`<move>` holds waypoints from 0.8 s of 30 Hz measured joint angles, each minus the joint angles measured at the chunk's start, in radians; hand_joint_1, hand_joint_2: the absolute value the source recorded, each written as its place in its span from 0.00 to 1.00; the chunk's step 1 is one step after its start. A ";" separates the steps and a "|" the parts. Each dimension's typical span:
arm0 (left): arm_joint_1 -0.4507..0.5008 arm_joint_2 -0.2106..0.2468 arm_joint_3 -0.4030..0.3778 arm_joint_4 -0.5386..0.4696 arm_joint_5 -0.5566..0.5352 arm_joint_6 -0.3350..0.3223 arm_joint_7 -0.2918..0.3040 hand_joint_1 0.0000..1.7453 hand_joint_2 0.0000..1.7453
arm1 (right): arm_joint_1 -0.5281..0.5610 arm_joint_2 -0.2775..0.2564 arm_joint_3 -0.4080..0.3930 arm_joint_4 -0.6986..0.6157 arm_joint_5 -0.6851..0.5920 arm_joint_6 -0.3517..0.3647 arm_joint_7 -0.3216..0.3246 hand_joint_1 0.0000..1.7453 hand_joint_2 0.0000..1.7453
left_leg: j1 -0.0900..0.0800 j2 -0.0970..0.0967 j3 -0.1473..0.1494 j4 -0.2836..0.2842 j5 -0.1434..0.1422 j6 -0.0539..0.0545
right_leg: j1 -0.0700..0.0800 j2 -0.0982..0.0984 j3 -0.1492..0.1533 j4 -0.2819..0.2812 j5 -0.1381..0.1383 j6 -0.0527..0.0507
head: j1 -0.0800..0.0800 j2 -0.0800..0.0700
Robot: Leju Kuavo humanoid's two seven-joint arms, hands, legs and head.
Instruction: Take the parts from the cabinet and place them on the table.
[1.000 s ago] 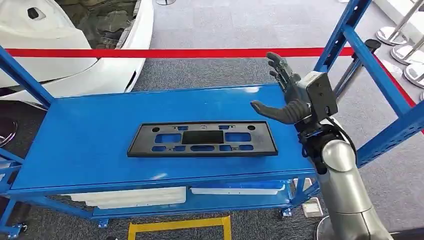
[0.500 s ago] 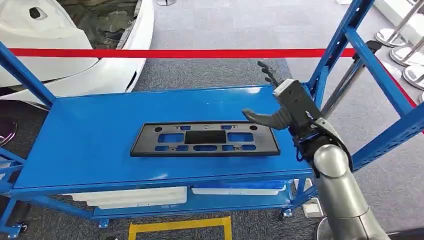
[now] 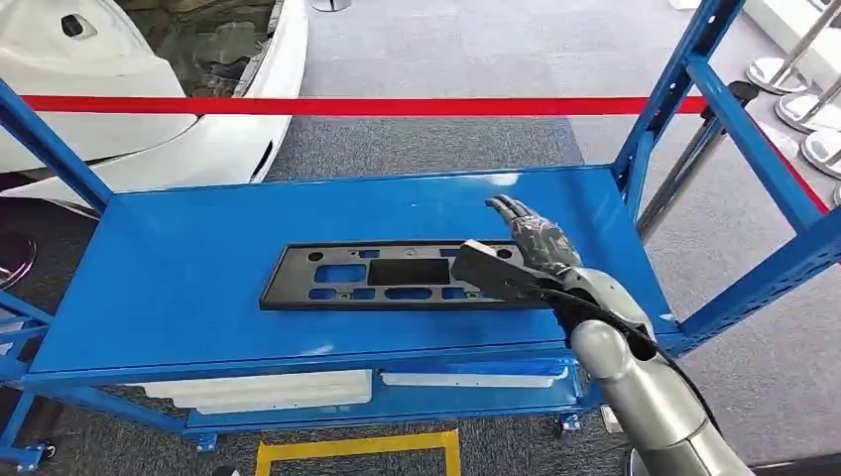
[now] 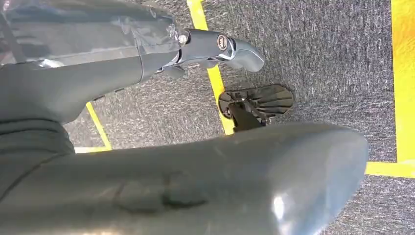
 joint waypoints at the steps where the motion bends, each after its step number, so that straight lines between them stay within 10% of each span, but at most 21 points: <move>1: -0.002 0.000 0.000 0.000 0.000 0.000 0.003 0.00 0.00 | 0.000 0.000 0.013 0.005 0.018 0.016 0.001 0.00 1.00 | 0.000 0.000 0.000 0.000 0.000 0.000 | 0.000 0.000 0.000 0.000 0.000 0.000 | 0.000 0.000; 7: -0.007 -0.003 0.000 0.000 -0.008 0.013 0.020 0.00 0.00 | 0.013 0.037 0.099 0.069 0.122 0.086 0.016 0.00 1.00 | 0.000 0.000 0.001 -0.001 0.000 0.000 | 0.000 0.000 0.000 0.000 0.000 0.000 | -0.003 0.000; 24: -0.031 -0.014 0.000 0.000 -0.008 0.029 0.031 0.00 0.00 | -0.117 0.113 0.219 0.424 0.295 -0.038 -0.086 0.00 1.00 | -0.001 0.000 0.005 -0.001 0.000 0.000 | 0.000 0.001 0.004 0.000 0.000 0.001 | -0.005 0.000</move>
